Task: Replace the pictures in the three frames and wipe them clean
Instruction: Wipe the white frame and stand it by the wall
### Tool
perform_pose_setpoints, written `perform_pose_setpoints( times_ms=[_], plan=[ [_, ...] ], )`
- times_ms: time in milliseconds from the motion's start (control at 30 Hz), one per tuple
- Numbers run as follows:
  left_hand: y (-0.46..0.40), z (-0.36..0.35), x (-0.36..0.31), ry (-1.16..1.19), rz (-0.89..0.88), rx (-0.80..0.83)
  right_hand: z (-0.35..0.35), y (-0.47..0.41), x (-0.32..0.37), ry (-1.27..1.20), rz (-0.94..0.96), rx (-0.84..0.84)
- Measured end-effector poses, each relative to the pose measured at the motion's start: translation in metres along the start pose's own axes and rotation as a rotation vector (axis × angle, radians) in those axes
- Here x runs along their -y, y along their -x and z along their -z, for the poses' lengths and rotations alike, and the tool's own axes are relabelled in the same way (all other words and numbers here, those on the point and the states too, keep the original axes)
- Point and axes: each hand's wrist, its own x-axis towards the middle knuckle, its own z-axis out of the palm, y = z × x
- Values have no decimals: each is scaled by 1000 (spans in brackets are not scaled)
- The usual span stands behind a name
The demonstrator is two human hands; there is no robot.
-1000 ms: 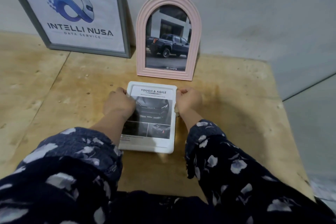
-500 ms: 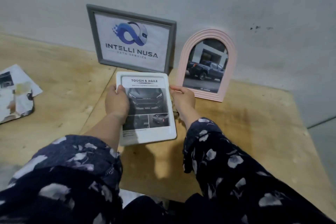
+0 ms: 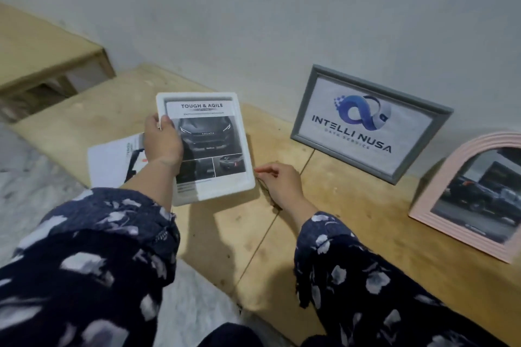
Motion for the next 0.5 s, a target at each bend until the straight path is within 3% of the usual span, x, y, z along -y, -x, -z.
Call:
perform_pose_setpoints(
  times_ms=[233,300,367,500],
  plan=[
    [-74,34,4,56,-15,-29,-32,-80,14,461,130,-124],
    [-85,36,10,70,3,-23,-41,-87,8,733,49,82],
    [-88,35,14,75,8,-5,-49,-79,-7,838,-67,306],
    [-92,31,20,84,25,47,-55,-79,-6,814,-87,335]
  ],
)
